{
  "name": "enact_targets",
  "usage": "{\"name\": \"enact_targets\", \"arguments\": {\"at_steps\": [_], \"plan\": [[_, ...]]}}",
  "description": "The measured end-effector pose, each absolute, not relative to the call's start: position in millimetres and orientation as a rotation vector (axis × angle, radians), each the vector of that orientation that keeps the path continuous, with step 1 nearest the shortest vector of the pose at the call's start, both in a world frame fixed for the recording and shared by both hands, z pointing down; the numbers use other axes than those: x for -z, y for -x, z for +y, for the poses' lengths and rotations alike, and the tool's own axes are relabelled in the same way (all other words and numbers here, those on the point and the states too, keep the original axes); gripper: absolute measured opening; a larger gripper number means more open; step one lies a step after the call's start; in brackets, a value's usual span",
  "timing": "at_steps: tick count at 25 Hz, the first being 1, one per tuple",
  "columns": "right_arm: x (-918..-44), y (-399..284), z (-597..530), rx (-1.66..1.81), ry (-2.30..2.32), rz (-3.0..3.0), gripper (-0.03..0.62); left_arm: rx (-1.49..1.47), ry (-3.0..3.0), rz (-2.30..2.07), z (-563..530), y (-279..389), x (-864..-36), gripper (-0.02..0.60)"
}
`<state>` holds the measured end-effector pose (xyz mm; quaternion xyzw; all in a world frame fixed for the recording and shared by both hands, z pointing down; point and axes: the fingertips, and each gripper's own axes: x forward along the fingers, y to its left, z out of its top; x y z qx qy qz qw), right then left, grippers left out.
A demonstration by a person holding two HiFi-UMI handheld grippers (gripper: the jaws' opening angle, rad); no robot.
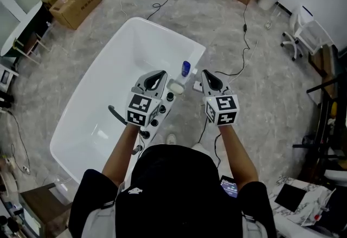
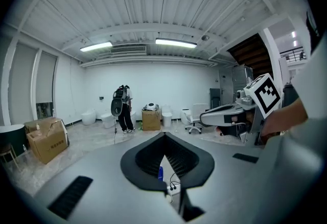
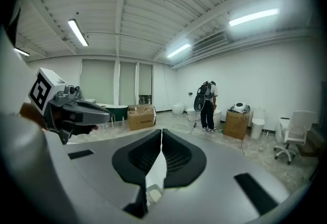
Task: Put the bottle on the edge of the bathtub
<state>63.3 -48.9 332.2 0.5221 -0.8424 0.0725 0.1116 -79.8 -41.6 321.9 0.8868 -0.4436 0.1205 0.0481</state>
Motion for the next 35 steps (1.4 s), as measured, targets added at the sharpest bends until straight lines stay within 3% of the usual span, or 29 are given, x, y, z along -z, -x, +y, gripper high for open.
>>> {"name": "enact_targets", "arguments": {"at_steps": [15, 35], "plan": [[-290, -115, -18, -0.178, -1.561, -2.546, 0.025, -0.323, -2.745, -1.438, -5, 14, -282, 0.011], [-290, -125, -9, -0.175, -1.555, -2.562, 0.025, -0.298, -2.683, -1.530, 6, 17, -281, 0.011]]}}
